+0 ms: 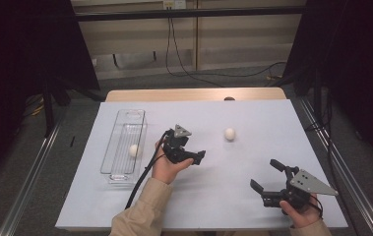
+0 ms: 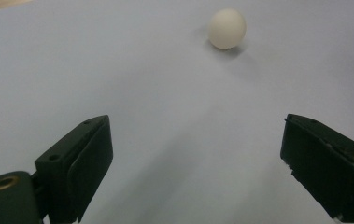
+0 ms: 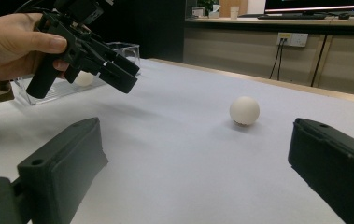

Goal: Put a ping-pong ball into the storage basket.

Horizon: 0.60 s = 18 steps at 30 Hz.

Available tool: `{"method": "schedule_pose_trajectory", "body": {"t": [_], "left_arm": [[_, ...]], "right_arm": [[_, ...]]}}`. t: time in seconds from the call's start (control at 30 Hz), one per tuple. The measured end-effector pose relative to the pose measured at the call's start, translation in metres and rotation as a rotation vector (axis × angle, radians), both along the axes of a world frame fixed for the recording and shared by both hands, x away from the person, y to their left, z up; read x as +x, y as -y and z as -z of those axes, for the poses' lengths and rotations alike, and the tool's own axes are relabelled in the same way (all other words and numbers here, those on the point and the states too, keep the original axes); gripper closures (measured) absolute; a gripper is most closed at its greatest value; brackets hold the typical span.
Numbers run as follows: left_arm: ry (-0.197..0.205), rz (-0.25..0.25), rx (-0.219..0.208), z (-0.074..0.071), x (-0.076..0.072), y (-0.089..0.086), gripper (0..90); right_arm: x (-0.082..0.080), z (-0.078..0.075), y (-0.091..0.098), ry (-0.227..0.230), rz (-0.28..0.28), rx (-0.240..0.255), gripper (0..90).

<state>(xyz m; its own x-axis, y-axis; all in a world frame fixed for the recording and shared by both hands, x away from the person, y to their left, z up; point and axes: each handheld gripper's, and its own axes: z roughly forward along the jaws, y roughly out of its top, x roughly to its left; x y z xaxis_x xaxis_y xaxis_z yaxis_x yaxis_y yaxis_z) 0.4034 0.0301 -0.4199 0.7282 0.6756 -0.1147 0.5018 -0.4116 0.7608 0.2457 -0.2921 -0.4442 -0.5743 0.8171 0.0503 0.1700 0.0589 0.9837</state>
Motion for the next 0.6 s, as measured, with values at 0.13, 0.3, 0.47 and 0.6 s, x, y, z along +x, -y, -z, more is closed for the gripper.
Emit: {"method": "schedule_pose_trajectory", "body": {"t": [0.13,0.3,0.47,0.6], "left_arm": [[0.012,0.001,0.003,-0.001,0.0,0.002,9.2],[0.011,0.009,0.007,0.001,0.001,0.006,9.2],[0.012,0.009,0.005,0.004,0.001,0.011,9.2],[0.014,0.011,0.0,0.004,0.002,0.013,9.2]], "right_arm": [[0.0,0.0,0.0,0.0,0.002,0.001,2.8],[0.0,0.0,0.0,0.001,-0.001,-0.003,2.8],[0.0,0.0,-0.001,0.001,-0.002,-0.005,2.8],[0.0,0.0,-0.001,0.005,-0.001,0.0,2.8]]}}
